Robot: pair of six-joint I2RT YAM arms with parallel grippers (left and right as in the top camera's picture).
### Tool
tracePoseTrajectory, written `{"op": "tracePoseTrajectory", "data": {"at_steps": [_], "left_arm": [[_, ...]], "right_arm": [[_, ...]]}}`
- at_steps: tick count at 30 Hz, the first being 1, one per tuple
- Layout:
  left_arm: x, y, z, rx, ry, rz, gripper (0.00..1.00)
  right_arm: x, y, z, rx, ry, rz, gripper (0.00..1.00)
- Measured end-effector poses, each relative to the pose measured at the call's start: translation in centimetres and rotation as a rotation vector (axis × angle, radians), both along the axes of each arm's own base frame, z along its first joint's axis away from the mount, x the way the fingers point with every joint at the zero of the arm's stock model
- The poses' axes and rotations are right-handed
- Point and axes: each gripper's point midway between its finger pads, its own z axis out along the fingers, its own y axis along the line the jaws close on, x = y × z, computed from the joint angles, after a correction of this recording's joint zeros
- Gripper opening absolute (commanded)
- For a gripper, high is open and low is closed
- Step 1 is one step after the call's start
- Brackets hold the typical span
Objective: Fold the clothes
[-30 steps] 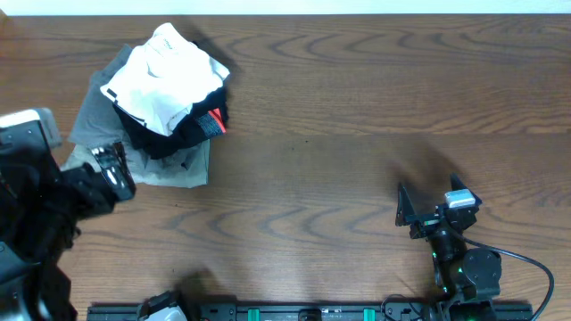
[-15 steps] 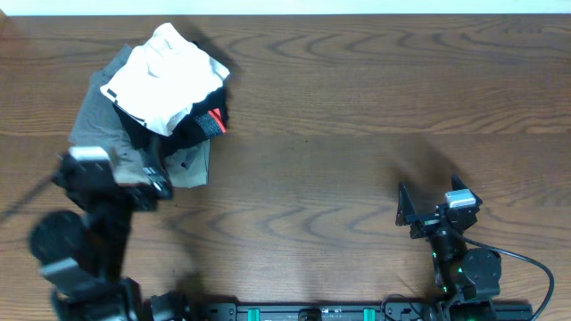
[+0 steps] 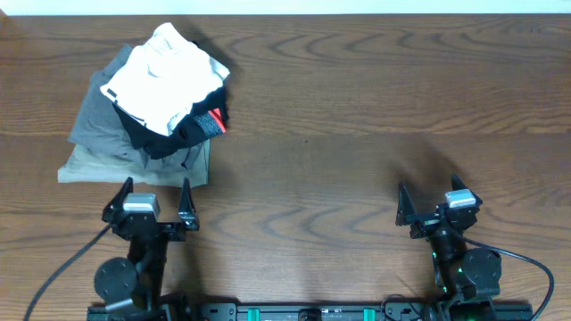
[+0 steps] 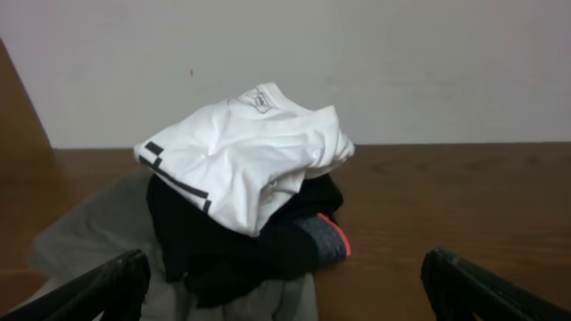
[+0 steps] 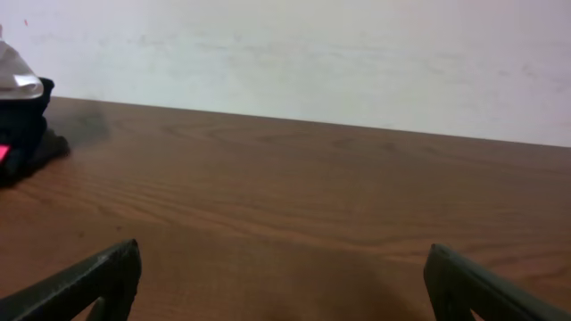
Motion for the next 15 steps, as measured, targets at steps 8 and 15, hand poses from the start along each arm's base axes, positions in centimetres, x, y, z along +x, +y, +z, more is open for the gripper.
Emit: {"op": "tracePoseTrajectory", "data": {"at_steps": [8,15], "left_arm": [[1.2,-1.3,-3.4,0.004,0.002,-0.047,0.98],[1.6,-1.7,-5.5,0.002,0.035,-0.053,0.98]], "right_arm": [[0.0,0.0,0.0,0.0,0.0,0.0,0.99],[0.0,0.0,0.0,0.0,0.0,-0.001,0.99]]}}
